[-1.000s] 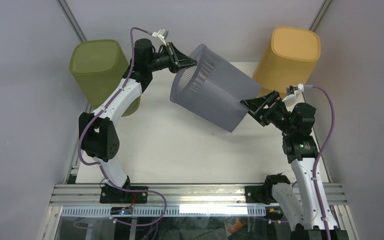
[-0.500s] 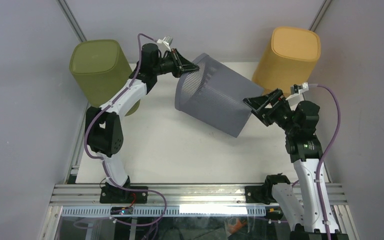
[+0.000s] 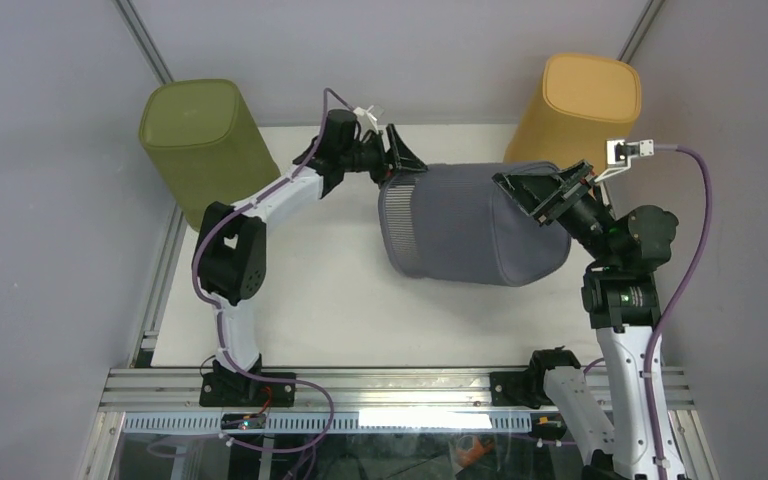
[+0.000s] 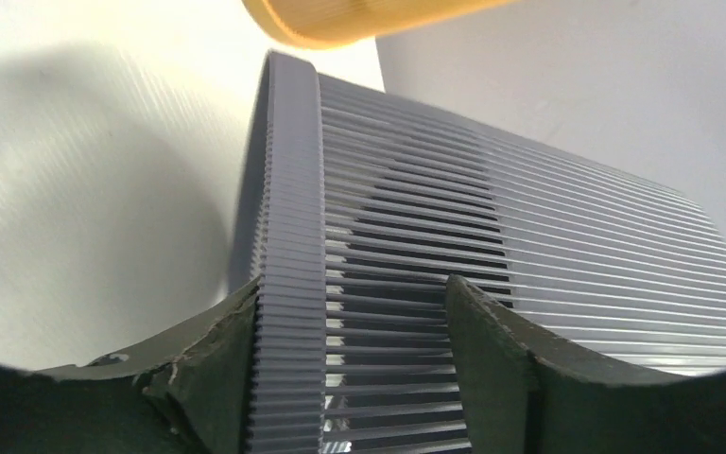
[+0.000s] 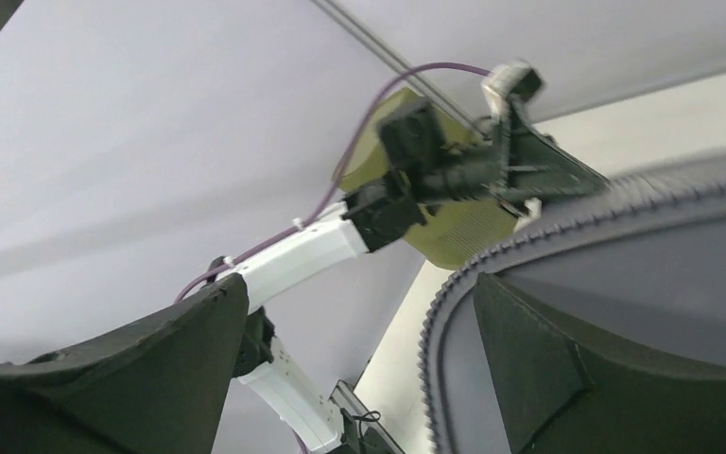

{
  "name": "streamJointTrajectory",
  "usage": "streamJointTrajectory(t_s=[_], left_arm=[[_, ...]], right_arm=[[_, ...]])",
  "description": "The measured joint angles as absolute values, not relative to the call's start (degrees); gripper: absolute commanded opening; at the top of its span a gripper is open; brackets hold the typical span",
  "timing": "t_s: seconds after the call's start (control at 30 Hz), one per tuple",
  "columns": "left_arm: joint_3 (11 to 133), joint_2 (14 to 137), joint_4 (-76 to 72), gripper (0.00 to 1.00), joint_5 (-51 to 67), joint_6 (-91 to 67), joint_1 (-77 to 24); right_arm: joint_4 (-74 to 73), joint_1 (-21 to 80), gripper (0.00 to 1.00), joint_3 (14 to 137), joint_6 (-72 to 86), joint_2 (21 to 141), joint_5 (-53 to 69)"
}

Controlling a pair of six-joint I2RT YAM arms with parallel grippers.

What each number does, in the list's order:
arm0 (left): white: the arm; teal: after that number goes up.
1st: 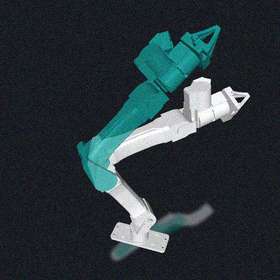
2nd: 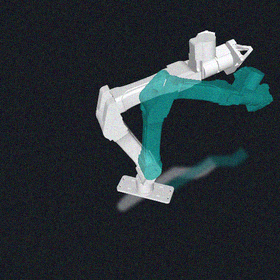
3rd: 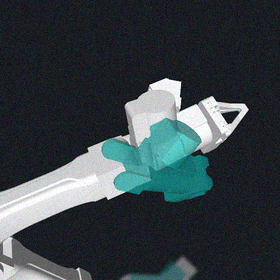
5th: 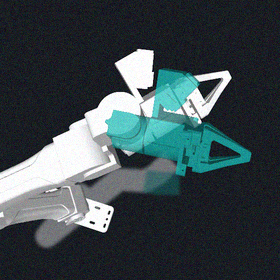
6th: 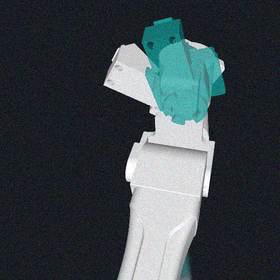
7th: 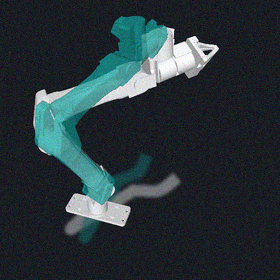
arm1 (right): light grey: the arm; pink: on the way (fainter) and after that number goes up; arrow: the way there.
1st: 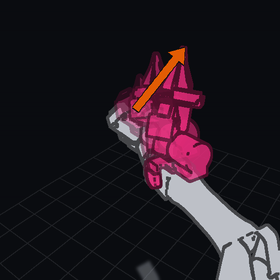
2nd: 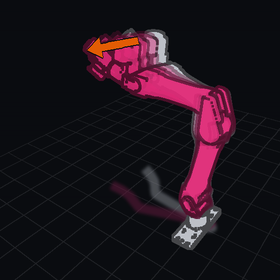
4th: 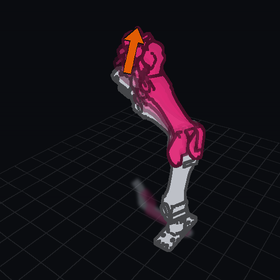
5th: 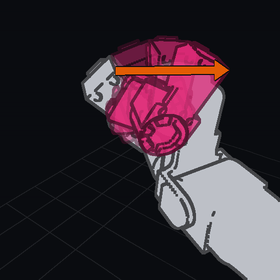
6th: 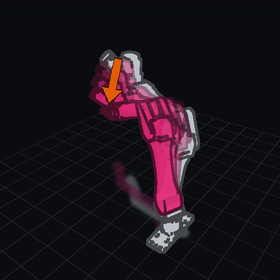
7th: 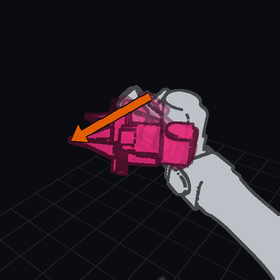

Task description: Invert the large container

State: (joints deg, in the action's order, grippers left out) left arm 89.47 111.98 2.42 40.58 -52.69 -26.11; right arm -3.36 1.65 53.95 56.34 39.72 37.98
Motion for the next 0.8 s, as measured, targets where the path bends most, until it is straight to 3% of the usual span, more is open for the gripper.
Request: streamJointTrajectory(t_s=[0.4, 0.53, 0.8], left_arm=[[89.49, 116.53, 10.72, 0.79, 40.49, -45.76, -31.07], [92.97, 118.8, 14.41, 0.98, 39.03, -42.04, -31.09], [103.44, 124.81, 23.77, 0.99, 31.0, -33.28, -31.2]], right_arm=[[4.27, 7.38, 0.92, 52.93, 57.69, 43.42, 40.49], [5.19, 10.48, 0.92, 52.77, 56.38, 45.17, 38.06], [3.2, 16.69, 0.92, 53.47, 52.21, 50.98, 33.95]])
